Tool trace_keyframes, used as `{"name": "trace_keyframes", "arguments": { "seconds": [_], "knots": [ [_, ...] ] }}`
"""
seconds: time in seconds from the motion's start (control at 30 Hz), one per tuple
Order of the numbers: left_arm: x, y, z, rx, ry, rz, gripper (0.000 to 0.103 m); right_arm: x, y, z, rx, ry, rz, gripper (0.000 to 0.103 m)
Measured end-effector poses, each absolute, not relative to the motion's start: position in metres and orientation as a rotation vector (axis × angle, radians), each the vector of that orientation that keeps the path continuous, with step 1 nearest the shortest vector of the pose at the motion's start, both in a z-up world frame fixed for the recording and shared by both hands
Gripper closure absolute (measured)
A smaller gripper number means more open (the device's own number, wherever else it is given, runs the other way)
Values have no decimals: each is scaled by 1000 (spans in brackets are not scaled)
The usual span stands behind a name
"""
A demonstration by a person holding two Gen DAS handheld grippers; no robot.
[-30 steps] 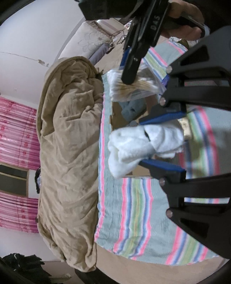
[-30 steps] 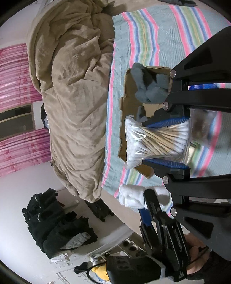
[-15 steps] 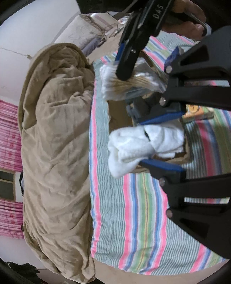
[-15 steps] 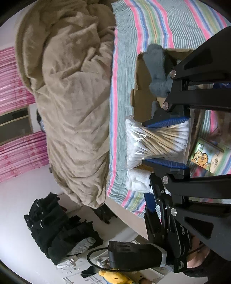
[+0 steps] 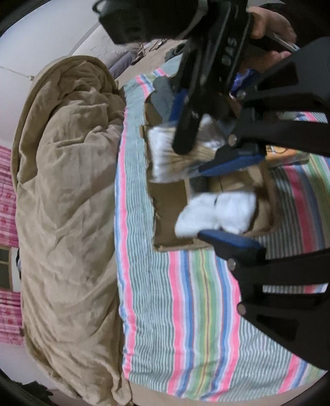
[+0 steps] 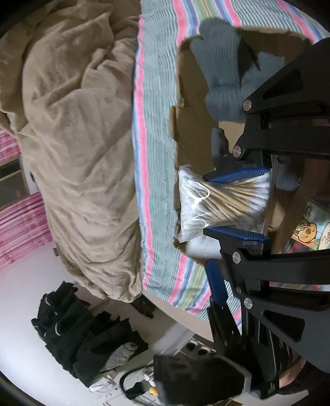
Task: Organize objects
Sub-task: 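Lower the sock and swab bag into the box and open both grippers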
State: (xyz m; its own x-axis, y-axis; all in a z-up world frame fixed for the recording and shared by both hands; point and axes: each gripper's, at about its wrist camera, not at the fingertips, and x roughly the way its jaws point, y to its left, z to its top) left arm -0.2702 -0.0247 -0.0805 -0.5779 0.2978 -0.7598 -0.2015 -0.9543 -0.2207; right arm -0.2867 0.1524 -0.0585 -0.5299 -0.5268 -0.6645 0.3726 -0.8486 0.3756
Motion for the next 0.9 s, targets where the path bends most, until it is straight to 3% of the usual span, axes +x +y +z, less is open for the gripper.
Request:
{"name": "trace_keyframes", "arguments": {
  "seconds": [0.1,0.17,0.27,0.3,0.9],
  "knots": [
    [-262,-26,-76,-1249,-180,2562,47,-292,151,-70,1164,-289,-2337,66],
    [-258,-26,-74,-1264,-147,2604,30,-294,152,-74,1188,-305,-2330,63],
    [-248,-31,-67,-1236,-167,2635,27,-294,149,-75,1214,-274,-2342,35],
    [-245,-33,-64,-1233,-174,2638,27,-293,149,-73,1204,-269,-2352,32],
    [-154,-25,-11,-1143,-232,2750,27,-214,183,-8,1079,-139,-2529,32]
  ]
}}
